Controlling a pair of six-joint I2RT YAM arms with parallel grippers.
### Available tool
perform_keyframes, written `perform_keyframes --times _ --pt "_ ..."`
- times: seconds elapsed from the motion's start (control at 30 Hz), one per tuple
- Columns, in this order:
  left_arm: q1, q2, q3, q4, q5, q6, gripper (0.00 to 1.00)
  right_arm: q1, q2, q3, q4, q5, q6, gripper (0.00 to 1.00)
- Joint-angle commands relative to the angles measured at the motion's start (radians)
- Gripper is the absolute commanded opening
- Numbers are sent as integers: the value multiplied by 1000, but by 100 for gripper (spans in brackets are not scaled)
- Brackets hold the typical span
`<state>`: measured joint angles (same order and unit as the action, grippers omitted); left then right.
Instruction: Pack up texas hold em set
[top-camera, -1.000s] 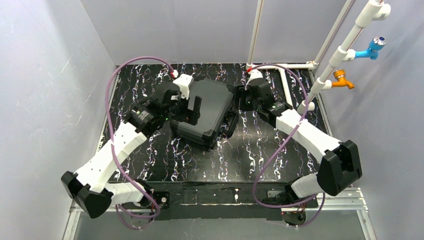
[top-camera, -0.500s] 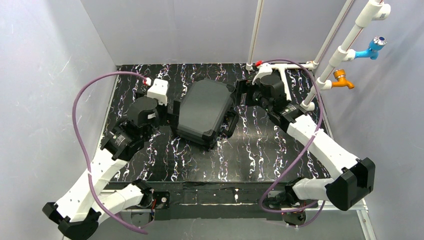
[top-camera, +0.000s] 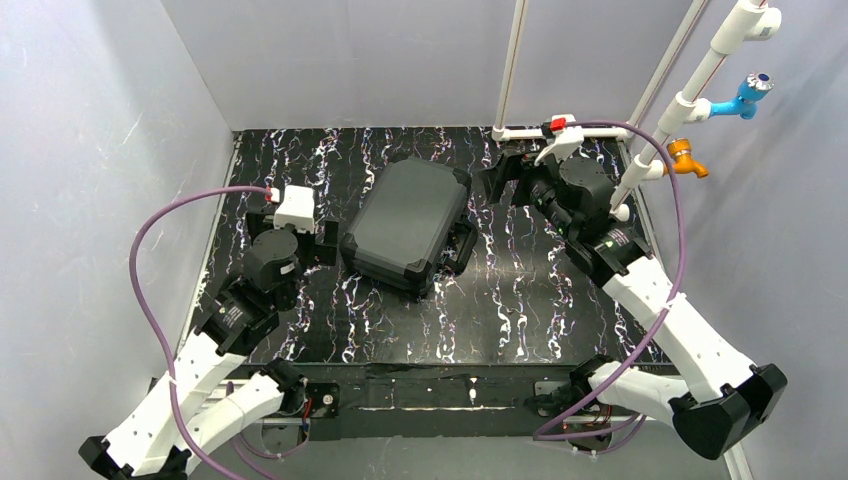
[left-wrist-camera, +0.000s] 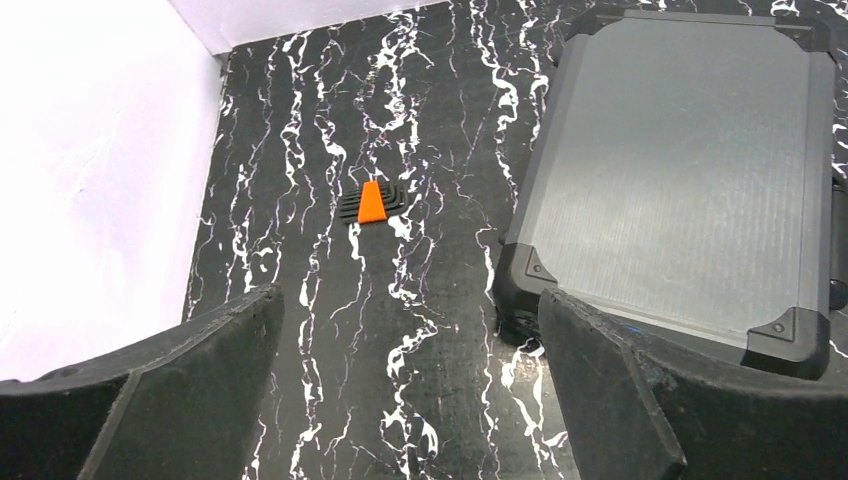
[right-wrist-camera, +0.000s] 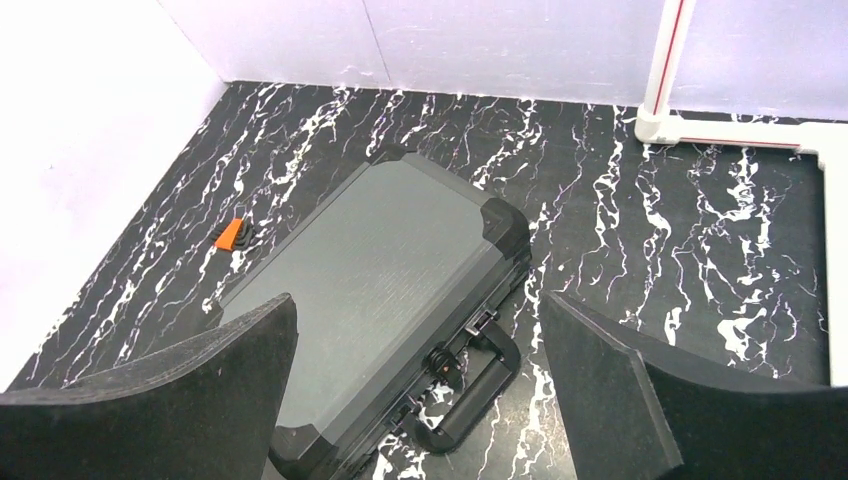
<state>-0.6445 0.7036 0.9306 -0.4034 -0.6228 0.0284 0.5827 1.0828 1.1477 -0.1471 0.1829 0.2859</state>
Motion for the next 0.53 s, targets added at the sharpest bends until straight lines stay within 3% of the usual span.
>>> perform_keyframes --times 0.0,0.5 --pt "-3 -39 -31 63 -72 10 98 -4 -33 -31 63 44 -22 98" --pt "-3 -68 -47 58 -82 13 98 -4 -72 -56 126 32 -28 98"
